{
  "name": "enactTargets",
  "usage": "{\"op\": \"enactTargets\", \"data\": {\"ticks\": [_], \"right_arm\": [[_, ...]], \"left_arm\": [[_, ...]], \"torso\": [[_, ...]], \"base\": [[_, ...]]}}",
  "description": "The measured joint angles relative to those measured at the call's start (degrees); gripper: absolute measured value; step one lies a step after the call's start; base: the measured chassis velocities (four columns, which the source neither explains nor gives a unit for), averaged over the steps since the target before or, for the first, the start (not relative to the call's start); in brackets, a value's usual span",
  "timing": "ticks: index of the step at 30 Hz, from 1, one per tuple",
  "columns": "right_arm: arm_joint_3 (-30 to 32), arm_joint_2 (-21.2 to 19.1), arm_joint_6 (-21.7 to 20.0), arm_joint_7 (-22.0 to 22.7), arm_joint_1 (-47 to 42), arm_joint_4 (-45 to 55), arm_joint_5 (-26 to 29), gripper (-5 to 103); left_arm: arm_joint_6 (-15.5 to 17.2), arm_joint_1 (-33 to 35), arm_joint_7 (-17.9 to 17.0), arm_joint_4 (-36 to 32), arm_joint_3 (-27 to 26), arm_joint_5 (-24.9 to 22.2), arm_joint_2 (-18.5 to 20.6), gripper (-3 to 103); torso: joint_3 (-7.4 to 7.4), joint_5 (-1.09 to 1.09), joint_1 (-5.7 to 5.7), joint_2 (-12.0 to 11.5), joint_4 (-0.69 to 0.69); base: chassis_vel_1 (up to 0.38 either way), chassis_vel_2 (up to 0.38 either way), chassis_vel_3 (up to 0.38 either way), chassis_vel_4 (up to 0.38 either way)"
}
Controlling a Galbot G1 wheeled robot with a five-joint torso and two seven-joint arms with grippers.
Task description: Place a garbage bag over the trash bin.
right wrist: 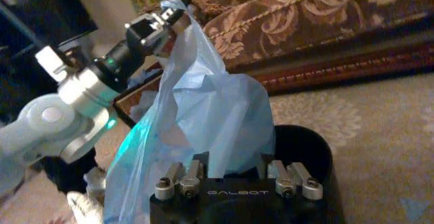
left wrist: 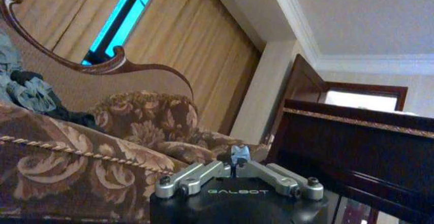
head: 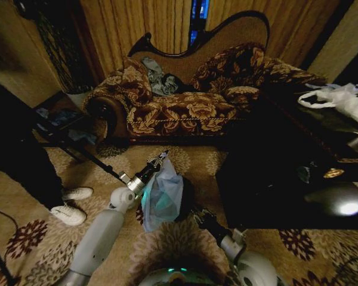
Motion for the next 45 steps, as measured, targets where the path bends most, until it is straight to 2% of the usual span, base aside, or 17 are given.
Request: {"op": "enactTargets", "data": {"ticks": [1, 4, 5, 8, 12, 18, 20, 28, 29, 32, 35, 36, 38, 39, 42, 44, 45], "right_arm": [[-0.7, 0.4, -0.1, 0.7, 0.6, -0.4, 0.4, 46], [-2.5, 1.6, -0.1, 2.8, 3.0, -2.5, 1.2, 63], [-2.5, 1.6, -0.1, 2.8, 3.0, -2.5, 1.2, 63], [-3.7, 2.4, -0.8, 4.7, 4.4, -3.4, 2.7, 79], [-5.2, 3.1, -1.7, 6.7, 4.8, -3.6, 4.6, 94], [-7.4, 4.4, -2.4, 10.9, 5.8, -3.6, 8.8, 100], [-8.4, 5.6, -2.8, 15.0, 7.3, -3.7, 12.2, 100], [-9.7, 7.1, -2.9, 17.0, 8.8, -5.2, 12.7, 100], [-9.8, 7.3, -2.9, 17.0, 8.8, -5.3, 12.6, 103], [-10.2, 7.8, -2.8, 17.0, 9.0, -5.7, 12.5, 100], [-10.9, 8.4, -2.6, 16.9, 9.4, -6.4, 12.5, 86], [-10.9, 8.4, -2.6, 16.9, 9.4, -6.4, 12.5, 86], [-11.3, 8.7, -2.6, 16.8, 9.6, -6.9, 12.4, 75], [-11.3, 8.7, -2.6, 16.8, 9.6, -6.9, 12.4, 75], [-11.2, 8.8, -2.1, 16.3, 9.8, -7.6, 11.6, 59], [-11.0, 8.7, -1.9, 16.2, 9.9, -7.6, 11.4, 59], [-10.8, 8.6, -1.8, 16.1, 10.0, -7.6, 11.3, 48]], "left_arm": [[0.0, 0.0, -0.2, -0.1, 0.1, 0.2, -0.3, 0], [0.1, 0.3, -0.8, -0.4, 0.2, 0.8, -1.3, 0], [0.1, 0.3, -0.8, -0.4, 0.2, 0.8, -1.3, 0], [0.1, 0.5, -1.0, -0.4, 0.2, 1.0, -1.6, 0], [0.1, 0.5, -1.0, -0.1, 0.2, 1.0, -1.7, 0], [0.1, 0.4, -1.0, 0.0, 0.1, 1.0, -1.8, 0], [0.0, 0.4, -0.9, 0.1, 0.1, 1.2, -2.0, 0], [-0.2, 0.9, -0.6, 0.0, -0.2, 1.2, -2.1, 0], [-0.2, 0.9, -0.6, 0.0, -0.2, 1.2, -2.1, 0], [-0.2, 0.8, -0.6, 0.0, -0.3, 1.2, -2.1, 0], [-0.2, 0.7, -0.6, 0.0, -0.3, 1.2, -2.2, 0], [-0.2, 0.7, -0.6, 0.0, -0.3, 1.2, -2.2, 0], [-0.2, 0.7, -0.7, 0.0, -0.4, 1.2, -2.4, 0], [-0.2, 0.7, -0.7, 0.0, -0.4, 1.2, -2.4, 0], [-0.2, 0.9, -0.7, -0.1, -0.4, 1.3, -2.5, 0], [-0.2, 1.0, -0.7, -0.2, -0.4, 1.3, -2.5, 0], [-0.2, 1.1, -0.7, -0.3, -0.4, 1.4, -2.5, 0]], "torso": [[0.00, 0.00, 0.00, 0.0, 0.00], [0.00, 0.00, 0.00, 0.0, 0.00], [0.00, 0.00, 0.00, 0.0, 0.00], [0.00, 0.00, 0.00, 0.0, 0.00], [0.00, 0.00, 0.00, 0.0, 0.00], [0.00, 0.00, 0.00, 0.0, 0.00], [0.00, -0.01, 0.00, 0.0, 0.00], [0.00, -0.01, 0.00, 0.0, 0.00], [0.00, -0.01, 0.00, 0.0, 0.00], [0.00, 0.00, 0.00, 0.0, 0.00], [0.00, 0.00, 0.00, 0.0, 0.00], [0.00, 0.00, 0.00, 0.0, 0.00], [0.00, 0.00, 0.00, 0.0, 0.00], [0.00, 0.00, 0.00, 0.0, 0.00], [0.00, 0.00, 0.00, 0.0, 0.00], [0.00, 0.00, 0.00, 0.0, 0.00], [0.00, 0.00, 0.00, 0.0, 0.00]], "base": [[0.000, 0.000, 0.000, 0.000], [0.000, 0.000, 0.000, 0.000], [0.000, 0.000, 0.000, 0.000], [0.000, 0.000, 0.000, 0.000], [0.000, 0.000, 0.000, 0.000], [0.000, 0.000, 0.000, 0.000], [0.000, 0.000, 0.000, 0.000], [0.000, 0.000, 0.000, 0.000], [0.000, 0.000, 0.000, 0.000], [0.000, 0.000, 0.000, 0.000], [0.000, 0.000, 0.000, 0.000], [0.000, 0.000, 0.000, 0.000], [0.000, 0.000, 0.000, 0.000], [0.000, 0.000, 0.000, 0.000], [0.000, 0.000, 0.000, 0.000], [0.000, 0.000, 0.000, 0.000], [0.000, 0.000, 0.000, 0.000]]}}
